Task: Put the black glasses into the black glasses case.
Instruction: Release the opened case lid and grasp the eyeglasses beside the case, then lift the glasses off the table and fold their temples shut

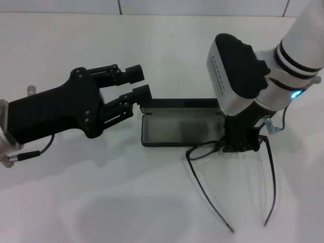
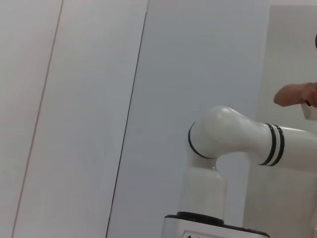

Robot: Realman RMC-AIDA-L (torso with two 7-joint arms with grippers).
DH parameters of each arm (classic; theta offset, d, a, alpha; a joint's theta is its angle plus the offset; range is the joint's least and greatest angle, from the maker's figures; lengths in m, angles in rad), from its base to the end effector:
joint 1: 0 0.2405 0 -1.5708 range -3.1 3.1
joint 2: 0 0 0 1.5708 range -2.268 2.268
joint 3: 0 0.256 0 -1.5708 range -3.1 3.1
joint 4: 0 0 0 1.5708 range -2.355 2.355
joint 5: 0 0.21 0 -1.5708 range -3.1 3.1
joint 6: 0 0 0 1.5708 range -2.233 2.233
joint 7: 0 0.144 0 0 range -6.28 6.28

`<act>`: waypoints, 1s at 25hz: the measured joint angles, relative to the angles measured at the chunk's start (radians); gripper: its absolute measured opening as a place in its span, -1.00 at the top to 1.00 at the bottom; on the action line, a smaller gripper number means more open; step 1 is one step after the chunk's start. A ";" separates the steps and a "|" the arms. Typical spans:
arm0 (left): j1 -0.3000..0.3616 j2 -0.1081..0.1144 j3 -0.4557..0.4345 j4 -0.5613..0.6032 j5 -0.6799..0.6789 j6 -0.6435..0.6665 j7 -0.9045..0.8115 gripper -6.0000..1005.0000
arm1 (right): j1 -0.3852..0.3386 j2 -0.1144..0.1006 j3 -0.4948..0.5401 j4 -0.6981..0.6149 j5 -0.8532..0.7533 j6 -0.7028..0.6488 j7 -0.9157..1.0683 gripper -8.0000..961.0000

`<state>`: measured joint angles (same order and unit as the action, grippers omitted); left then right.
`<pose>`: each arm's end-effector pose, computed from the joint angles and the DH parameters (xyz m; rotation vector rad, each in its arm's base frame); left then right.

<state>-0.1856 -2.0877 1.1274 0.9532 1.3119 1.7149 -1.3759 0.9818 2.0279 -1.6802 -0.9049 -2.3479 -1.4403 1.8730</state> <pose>-0.2230 0.2633 0.0318 -2.5987 -0.3681 -1.2774 0.1210 0.3723 -0.0720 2.9751 0.3151 0.7673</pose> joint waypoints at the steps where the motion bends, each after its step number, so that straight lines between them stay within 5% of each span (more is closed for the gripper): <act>1: 0.000 0.000 0.000 -0.001 0.000 0.000 0.000 0.38 | -0.001 0.000 -0.003 0.000 0.010 -0.003 -0.001 0.47; 14: 0.012 0.009 -0.025 -0.002 0.002 0.052 0.002 0.46 | -0.118 0.000 0.024 -0.188 0.053 -0.077 0.031 0.78; 25: -0.018 -0.001 -0.078 -0.013 -0.021 0.231 0.022 0.53 | -0.500 -0.004 0.363 -0.468 0.557 -0.168 -0.091 0.78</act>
<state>-0.2040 -2.0890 1.0497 0.9401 1.2909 1.9459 -1.3534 0.4820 2.0236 -1.3171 -1.3732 -1.7909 -1.6088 1.7823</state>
